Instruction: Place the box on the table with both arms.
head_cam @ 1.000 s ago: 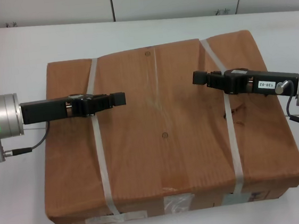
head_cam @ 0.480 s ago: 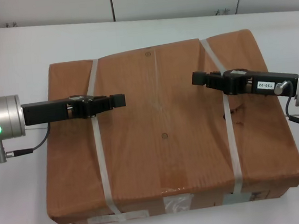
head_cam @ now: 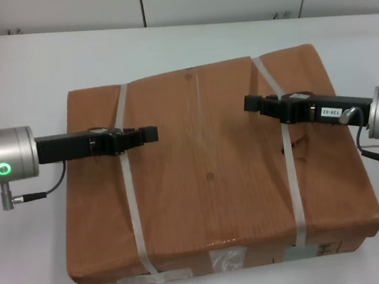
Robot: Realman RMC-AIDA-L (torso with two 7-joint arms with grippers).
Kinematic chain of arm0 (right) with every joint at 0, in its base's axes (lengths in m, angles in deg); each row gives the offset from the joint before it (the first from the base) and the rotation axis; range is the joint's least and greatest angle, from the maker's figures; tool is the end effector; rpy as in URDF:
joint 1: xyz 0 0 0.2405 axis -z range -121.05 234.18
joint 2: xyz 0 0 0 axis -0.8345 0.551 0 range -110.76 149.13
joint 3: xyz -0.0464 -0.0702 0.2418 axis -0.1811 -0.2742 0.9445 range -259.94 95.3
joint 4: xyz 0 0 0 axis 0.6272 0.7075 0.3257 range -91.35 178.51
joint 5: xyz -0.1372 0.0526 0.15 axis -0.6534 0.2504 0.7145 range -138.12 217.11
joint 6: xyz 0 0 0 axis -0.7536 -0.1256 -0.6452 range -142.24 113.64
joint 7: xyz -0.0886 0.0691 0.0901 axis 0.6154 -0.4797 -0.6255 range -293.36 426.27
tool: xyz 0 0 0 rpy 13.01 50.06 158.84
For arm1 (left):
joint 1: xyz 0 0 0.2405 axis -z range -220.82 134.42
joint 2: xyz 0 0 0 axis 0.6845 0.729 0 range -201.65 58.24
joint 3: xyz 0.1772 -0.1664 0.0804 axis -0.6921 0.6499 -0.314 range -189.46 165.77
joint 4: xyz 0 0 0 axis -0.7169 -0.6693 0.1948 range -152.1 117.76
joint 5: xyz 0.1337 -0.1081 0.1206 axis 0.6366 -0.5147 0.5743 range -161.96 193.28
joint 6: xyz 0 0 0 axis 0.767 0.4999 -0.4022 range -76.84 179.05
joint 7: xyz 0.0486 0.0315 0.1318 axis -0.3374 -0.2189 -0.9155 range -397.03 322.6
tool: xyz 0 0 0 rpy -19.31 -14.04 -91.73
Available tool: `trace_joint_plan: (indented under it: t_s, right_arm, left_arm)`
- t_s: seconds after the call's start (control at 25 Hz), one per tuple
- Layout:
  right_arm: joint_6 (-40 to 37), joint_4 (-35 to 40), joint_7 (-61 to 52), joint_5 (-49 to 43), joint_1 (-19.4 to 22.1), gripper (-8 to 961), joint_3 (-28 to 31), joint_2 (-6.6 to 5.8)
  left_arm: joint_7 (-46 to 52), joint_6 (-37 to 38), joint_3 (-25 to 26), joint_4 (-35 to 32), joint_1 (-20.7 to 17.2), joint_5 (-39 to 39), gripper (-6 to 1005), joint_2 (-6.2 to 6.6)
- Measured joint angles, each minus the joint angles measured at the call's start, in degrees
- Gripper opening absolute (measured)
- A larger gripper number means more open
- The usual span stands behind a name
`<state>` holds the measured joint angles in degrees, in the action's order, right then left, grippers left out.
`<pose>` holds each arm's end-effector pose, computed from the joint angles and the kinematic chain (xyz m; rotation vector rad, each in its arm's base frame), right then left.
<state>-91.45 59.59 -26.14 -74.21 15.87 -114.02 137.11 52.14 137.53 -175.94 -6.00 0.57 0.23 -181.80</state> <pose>0.2419 0.3611 -0.0459 -2.5279 1.2437 0.8914 -0.2747 0.3494 -0.0051 -2.6100 -1.2784 -0.7771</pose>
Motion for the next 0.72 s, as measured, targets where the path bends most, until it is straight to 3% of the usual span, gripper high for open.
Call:
trace_joint_plan:
  t_s: [0.32, 0.72]
  right_arm:
    - [5.9, -1.3, 0.0, -0.4, -0.5, 35, -1.8, 0.57]
    - [13.5, -3.8, 0.1, -0.5, -1.7, 34, -4.3, 0.80]
  left_arm:
    - [-1.3, -9.1, 0.0, -0.3, 0.7, 2.3, 103, -2.26]
    - [-3.4, -14.6, 0.0, -0.5, 2.1, 3.0, 105, -4.55]
